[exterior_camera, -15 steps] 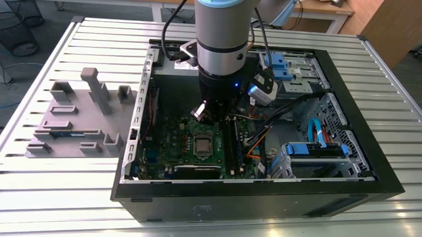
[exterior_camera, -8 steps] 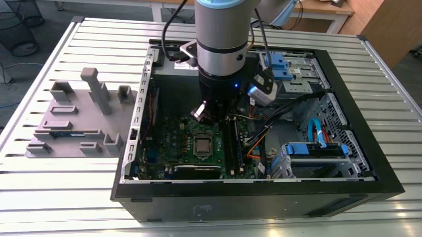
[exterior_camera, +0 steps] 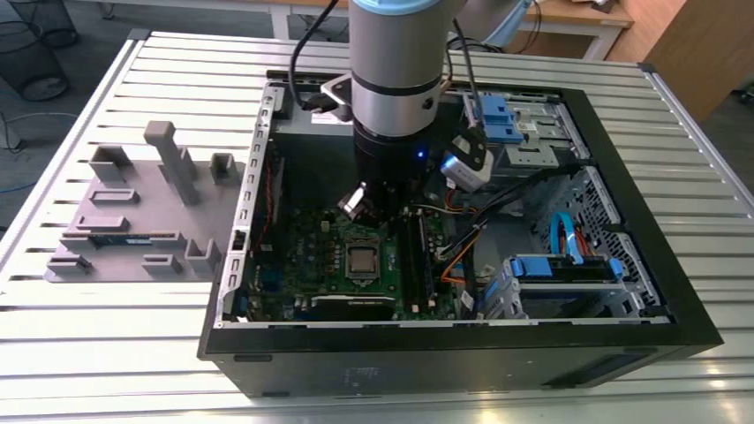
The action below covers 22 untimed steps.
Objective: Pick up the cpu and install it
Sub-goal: 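Close the cpu cover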
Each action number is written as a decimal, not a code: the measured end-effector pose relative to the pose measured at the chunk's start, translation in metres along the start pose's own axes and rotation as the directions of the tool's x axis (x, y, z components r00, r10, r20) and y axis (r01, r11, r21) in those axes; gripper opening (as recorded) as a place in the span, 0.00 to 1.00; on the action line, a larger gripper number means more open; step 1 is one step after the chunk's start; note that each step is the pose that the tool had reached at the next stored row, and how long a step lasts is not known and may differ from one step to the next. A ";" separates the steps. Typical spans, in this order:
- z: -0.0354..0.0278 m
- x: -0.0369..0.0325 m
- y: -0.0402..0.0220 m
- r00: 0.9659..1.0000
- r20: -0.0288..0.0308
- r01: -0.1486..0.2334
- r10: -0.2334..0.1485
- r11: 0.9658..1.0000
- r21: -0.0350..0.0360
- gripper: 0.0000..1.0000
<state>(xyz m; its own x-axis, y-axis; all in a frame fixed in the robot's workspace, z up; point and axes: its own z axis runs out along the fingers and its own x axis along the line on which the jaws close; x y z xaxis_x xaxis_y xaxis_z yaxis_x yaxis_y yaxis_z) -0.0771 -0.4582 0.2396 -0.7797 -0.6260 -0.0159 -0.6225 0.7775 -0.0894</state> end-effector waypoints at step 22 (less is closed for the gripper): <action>0.0012 0.0273 -0.0003 1.000 0.005 0.000 0.000 1.000 0.004 0.11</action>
<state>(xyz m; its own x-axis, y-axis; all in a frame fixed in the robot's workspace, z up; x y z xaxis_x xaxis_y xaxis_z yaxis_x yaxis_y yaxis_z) -0.0981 -0.4756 0.2380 -0.7795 -0.6260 -0.0209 -0.6219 0.7775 -0.0935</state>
